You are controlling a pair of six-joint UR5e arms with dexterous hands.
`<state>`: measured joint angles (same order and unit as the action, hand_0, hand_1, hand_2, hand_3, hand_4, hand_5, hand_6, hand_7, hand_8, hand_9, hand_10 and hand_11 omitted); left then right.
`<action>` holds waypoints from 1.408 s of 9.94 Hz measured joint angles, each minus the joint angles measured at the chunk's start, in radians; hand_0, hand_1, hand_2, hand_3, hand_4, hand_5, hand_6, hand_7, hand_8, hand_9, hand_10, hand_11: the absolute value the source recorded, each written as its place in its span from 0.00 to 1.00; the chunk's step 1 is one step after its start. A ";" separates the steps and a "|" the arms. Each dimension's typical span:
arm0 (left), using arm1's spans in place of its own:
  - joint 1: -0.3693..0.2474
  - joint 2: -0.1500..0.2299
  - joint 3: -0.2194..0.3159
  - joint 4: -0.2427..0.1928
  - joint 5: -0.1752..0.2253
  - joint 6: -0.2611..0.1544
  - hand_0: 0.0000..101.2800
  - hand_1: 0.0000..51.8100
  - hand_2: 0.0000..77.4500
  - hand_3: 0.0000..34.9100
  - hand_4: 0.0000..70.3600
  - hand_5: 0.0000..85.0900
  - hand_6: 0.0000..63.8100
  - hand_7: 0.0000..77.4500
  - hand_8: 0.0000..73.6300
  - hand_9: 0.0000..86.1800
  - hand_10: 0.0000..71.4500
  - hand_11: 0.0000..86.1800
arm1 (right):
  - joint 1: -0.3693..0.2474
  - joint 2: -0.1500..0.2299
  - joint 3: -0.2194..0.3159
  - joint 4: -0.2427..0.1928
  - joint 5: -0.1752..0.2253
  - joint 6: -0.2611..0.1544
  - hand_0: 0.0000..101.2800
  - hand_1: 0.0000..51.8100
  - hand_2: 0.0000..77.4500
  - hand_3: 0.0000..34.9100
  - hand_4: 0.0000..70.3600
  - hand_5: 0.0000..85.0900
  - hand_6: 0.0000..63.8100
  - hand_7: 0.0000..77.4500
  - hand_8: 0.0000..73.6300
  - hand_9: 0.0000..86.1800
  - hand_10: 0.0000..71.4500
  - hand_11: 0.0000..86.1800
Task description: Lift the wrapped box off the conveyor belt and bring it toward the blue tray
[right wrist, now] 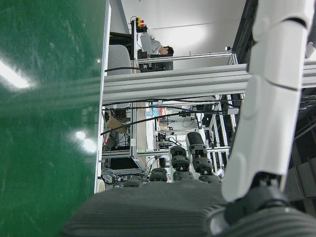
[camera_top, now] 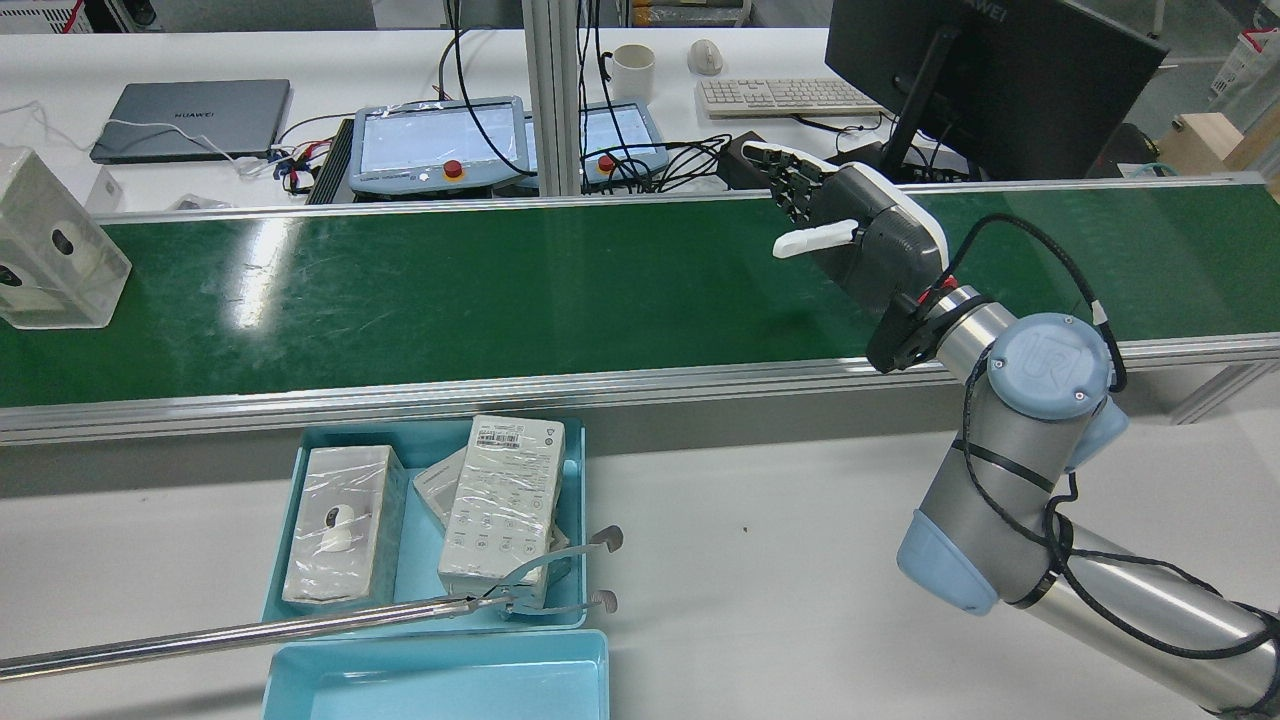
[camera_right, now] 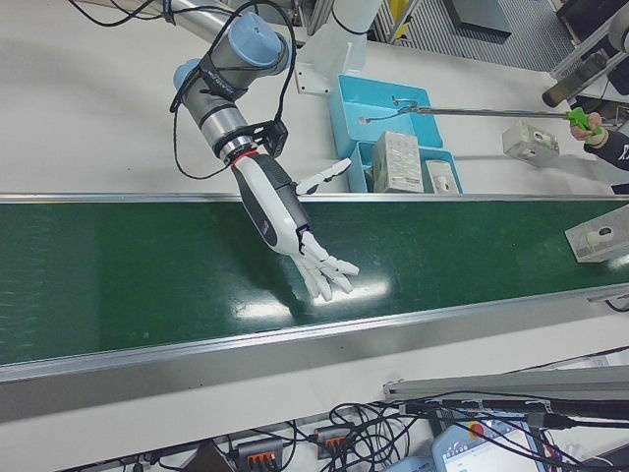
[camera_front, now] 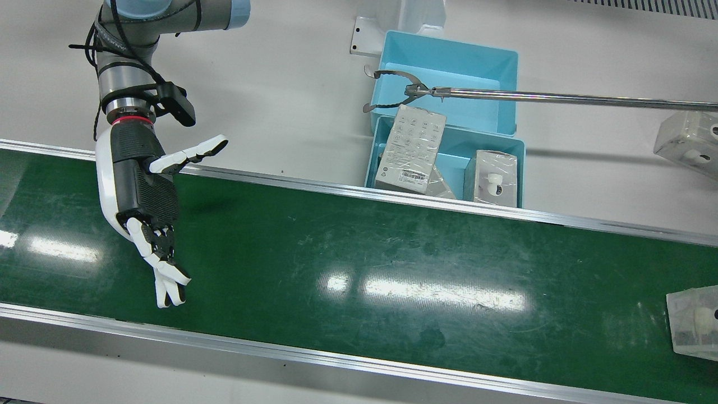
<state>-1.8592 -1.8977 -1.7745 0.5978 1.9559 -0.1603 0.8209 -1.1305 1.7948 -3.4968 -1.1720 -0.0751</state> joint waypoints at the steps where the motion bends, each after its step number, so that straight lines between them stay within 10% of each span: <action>1: 0.000 0.000 0.000 0.000 0.000 0.000 0.00 0.00 0.01 0.00 0.00 0.01 0.01 0.01 0.01 0.00 0.01 0.01 | 0.000 0.000 0.000 0.000 0.000 0.000 0.46 0.21 0.04 0.00 0.12 0.21 0.03 0.02 0.01 0.04 0.00 0.01; 14: 0.000 0.000 0.000 0.000 0.000 0.000 0.00 0.00 0.01 0.00 0.00 0.01 0.01 0.01 0.01 0.00 0.01 0.01 | -0.002 0.002 -0.004 0.003 0.001 -0.001 0.46 0.21 0.06 0.00 0.12 0.21 0.03 0.02 0.01 0.04 0.00 0.01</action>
<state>-1.8591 -1.8977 -1.7745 0.5978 1.9559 -0.1603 0.8184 -1.1286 1.7912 -3.4940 -1.1708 -0.0760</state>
